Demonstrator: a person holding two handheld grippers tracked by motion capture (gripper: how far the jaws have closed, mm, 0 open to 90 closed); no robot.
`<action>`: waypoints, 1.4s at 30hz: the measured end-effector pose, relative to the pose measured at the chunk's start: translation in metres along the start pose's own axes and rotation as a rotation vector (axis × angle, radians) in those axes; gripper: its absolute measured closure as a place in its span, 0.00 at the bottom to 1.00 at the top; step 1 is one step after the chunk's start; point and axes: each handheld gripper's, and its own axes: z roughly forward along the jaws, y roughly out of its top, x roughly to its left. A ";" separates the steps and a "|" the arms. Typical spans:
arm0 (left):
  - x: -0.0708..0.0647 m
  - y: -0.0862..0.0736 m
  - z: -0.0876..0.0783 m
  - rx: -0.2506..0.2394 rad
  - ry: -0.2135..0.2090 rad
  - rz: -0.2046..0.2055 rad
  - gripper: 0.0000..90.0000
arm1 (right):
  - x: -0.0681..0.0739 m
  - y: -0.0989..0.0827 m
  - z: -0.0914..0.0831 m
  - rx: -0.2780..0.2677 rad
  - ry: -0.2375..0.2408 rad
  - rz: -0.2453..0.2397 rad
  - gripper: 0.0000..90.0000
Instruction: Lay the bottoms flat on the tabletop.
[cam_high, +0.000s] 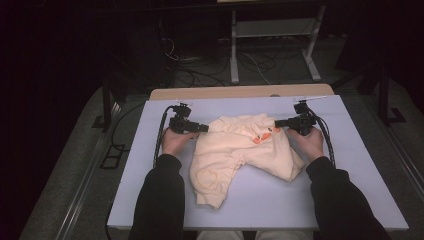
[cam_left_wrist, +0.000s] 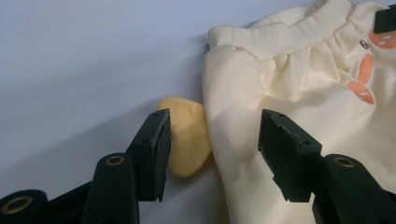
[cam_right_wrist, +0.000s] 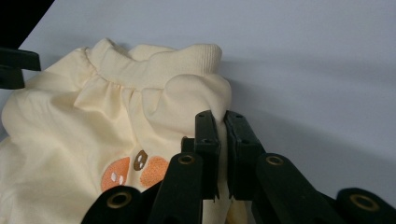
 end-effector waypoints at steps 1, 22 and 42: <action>0.001 0.000 0.004 0.007 -0.002 -0.005 0.50 | -0.001 0.000 0.001 0.001 0.002 0.000 0.92; 0.008 0.005 0.012 0.017 -0.063 -0.084 0.93 | 0.001 0.020 0.006 0.015 0.030 -0.012 0.92; 0.019 0.051 0.004 -0.097 0.017 -0.060 0.93 | 0.012 0.083 0.011 -0.036 -0.032 -0.026 0.92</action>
